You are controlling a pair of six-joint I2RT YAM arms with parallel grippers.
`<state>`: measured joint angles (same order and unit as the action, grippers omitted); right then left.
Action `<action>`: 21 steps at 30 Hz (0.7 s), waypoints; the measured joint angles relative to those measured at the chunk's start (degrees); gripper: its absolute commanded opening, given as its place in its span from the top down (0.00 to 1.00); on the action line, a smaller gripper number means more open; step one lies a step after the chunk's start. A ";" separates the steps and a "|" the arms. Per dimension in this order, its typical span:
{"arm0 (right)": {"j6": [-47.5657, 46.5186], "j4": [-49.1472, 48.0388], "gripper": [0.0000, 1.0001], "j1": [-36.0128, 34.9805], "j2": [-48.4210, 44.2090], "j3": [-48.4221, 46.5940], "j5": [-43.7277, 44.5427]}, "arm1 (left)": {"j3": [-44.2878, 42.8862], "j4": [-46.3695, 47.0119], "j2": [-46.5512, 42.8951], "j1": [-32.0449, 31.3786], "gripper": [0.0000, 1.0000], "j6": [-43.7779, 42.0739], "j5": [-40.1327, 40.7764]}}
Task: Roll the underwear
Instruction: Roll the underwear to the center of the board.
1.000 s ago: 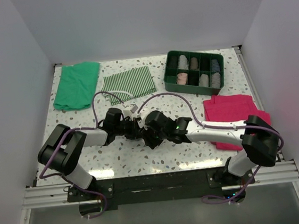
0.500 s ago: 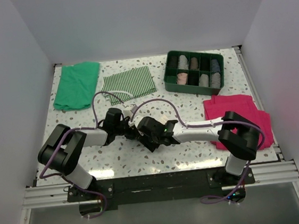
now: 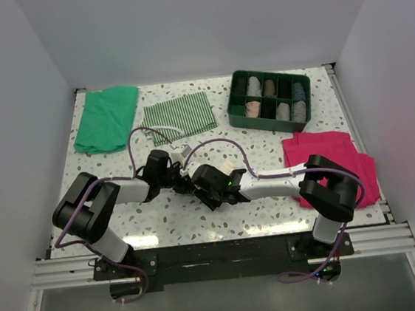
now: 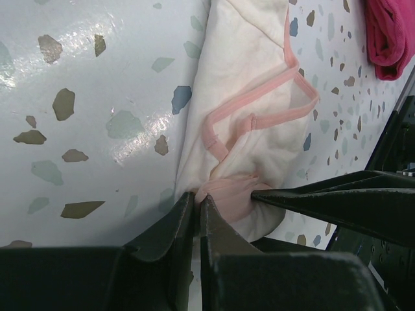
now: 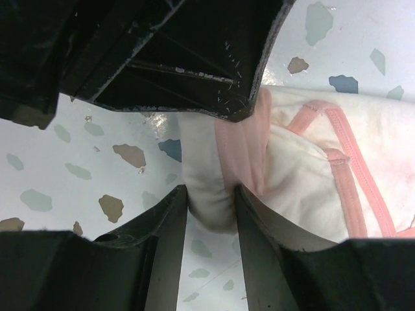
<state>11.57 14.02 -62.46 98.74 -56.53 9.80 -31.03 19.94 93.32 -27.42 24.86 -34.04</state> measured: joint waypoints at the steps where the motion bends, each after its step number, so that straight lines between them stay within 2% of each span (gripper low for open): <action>1: 0.35 -0.61 0.59 -0.17 -0.04 0.42 0.28 | 0.00 -0.07 -0.04 0.00 0.95 0.02 0.02; 5: 2.25 -4.02 0.62 -1.29 -0.72 2.78 2.97 | -0.15 -0.90 -0.33 -0.02 0.94 0.02 0.31; 9: 3.32 -5.88 0.78 -2.36 -0.90 3.93 5.88 | -0.83 -2.25 -0.35 -0.02 0.92 0.04 0.59; 12: 4.04 -6.56 0.95 -2.89 -0.85 4.26 7.80 | -1.46 -3.52 -0.35 -0.02 0.89 0.04 0.85; 14: 4.35 -7.02 1.00 -3.28 -0.79 4.37 8.74 | -1.88 -4.26 -0.35 -0.02 0.88 0.07 1.09; 19: 5.05 -7.56 1.00 -3.61 -0.79 4.46 9.14 | -2.54 -5.86 -0.55 -0.04 0.74 0.09 1.79; 21: 5.40 -7.65 1.00 -3.61 -0.85 4.48 8.94 | -2.69 -6.40 -1.01 -0.04 0.63 0.48 2.25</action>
<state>16.97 6.37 -66.06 97.89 -52.05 18.74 -33.71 13.54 92.31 -27.46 25.34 -31.79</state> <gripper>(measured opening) 0.048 0.243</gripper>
